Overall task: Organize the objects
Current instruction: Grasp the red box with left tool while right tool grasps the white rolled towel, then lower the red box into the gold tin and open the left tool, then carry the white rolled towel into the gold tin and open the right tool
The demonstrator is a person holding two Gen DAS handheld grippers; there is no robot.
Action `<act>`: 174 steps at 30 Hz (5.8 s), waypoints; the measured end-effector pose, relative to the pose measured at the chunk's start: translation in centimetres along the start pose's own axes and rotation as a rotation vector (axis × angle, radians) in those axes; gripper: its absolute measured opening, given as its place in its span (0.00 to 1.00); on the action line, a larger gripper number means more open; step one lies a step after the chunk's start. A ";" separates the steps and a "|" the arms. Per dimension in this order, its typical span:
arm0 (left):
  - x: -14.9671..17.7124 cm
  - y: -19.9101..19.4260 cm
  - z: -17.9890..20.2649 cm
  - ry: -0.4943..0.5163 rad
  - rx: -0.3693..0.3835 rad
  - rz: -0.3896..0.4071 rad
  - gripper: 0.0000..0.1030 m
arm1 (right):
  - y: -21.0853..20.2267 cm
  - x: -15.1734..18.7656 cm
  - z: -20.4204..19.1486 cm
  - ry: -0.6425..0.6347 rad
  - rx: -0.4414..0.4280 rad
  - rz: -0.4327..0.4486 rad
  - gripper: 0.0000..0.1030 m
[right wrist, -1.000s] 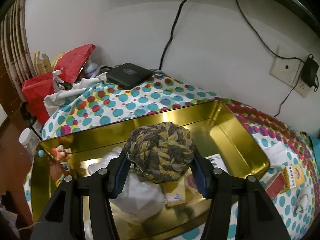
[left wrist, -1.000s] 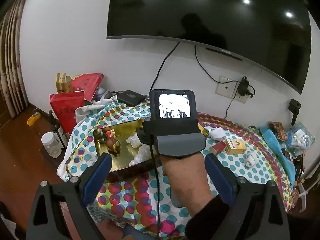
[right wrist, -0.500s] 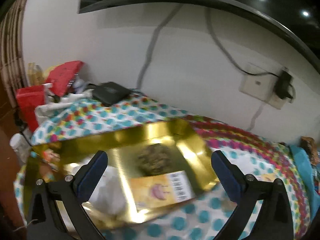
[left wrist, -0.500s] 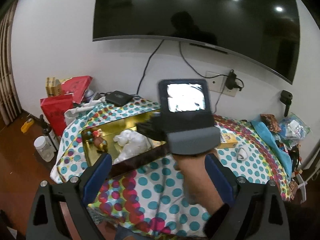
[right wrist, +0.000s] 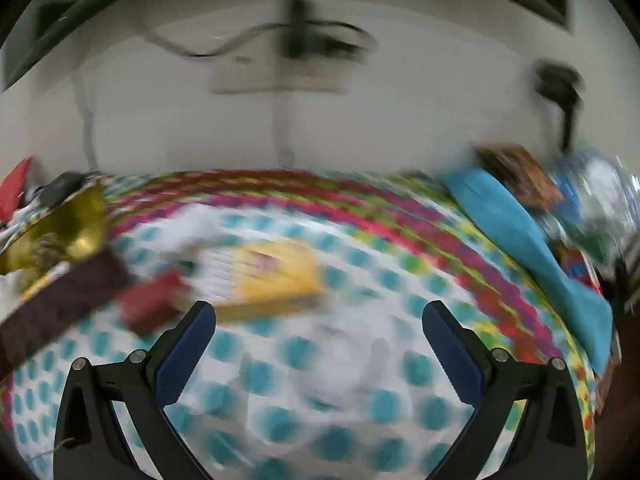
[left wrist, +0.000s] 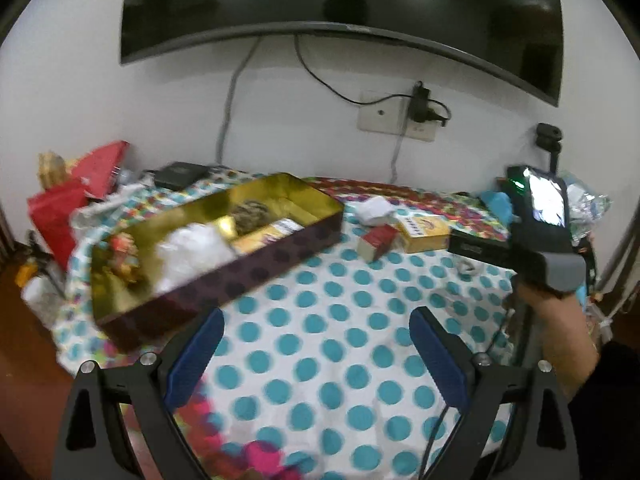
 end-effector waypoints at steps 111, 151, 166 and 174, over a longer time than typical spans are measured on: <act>-0.6 6.8 -19.7 -0.116 -0.427 -0.060 0.29 | 0.8 2.3 -1.5 -0.124 -0.110 -0.101 0.33; -2.5 3.2 -20.3 -0.191 -0.400 0.031 0.71 | -3.9 -2.2 -24.1 -0.263 -0.373 0.007 0.34; -2.0 3.8 -21.5 -0.267 -0.370 0.017 0.71 | -2.8 -1.3 -34.4 -0.371 -0.421 -0.024 0.35; -2.1 3.6 -21.9 -0.280 -0.374 0.021 0.71 | -2.0 -1.3 -36.3 -0.372 -0.427 -0.039 0.41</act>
Point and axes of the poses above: each gripper's, at about its wrist camera, not at the fingertips, and y roughly the way its jaws point, z to its right, x to its underside, the point moved 9 cm from there along y, roughly the way its jaws point, and after that the axes turned 10 degrees about z, right-handed, at the moved point
